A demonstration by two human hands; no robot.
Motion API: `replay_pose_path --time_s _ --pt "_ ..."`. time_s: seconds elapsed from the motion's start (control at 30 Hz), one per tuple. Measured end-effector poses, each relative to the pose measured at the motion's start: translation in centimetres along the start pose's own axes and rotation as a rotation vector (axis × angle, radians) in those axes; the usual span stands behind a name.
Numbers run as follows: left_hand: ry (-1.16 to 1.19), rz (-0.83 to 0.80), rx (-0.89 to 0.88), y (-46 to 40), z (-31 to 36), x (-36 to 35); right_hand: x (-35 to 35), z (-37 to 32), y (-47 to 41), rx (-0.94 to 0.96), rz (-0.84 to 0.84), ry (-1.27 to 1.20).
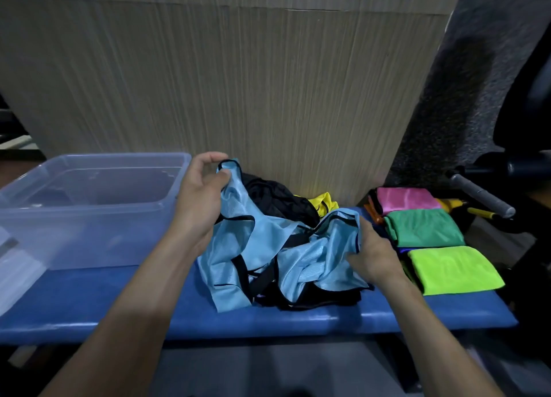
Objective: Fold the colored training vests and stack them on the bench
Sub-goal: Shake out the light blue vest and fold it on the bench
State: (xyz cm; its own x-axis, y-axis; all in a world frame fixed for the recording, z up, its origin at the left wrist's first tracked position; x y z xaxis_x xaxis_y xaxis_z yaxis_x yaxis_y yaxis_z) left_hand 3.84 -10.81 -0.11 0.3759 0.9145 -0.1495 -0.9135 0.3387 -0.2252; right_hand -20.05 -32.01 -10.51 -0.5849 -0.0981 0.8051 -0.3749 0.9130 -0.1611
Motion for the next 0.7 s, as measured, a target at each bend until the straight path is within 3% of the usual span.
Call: replay_pose_path --time_s 0.07,0.2,0.27,0.5,0.6,0.7 --pt "0.042 -0.032 -0.050 0.4 0.9 -0.3 1.0 -0.3 -0.6 0.050 0.070 -0.128" --pt "0.097 -0.115 -0.127 1.4 3.2 -0.9 3.8 -2.4 -0.2 0.031 0.087 -0.863" --pt "0.087 -0.135 -0.180 2.2 4.5 -1.1 5.1 -3.9 0.8 -0.015 0.011 -1.071" --pt "0.037 -0.234 -0.339 3.6 10.9 -1.7 13.7 -9.3 3.0 -0.024 -0.046 -1.326" --pt "0.028 -0.237 -0.462 2.8 16.8 -1.5 19.3 -12.4 2.4 0.093 -0.063 -1.454" --pt "0.069 -0.141 -0.637 1.7 25.0 0.0 23.6 -15.4 2.5 0.191 -0.031 -1.422"
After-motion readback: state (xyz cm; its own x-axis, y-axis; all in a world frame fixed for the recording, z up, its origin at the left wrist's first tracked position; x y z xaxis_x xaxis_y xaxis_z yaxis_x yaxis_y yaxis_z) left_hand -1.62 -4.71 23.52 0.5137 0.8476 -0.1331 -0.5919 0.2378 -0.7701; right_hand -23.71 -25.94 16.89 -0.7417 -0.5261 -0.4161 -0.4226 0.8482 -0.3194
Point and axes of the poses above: each hand's wrist, its own y-axis away from the middle knuckle, its own x-axis out of the back of the hand, z = x × y, the point moved 8 cm from there along -y, towards the middle knuckle, and after that the axes turned 12 degrees about z, right-handed, at the moved point
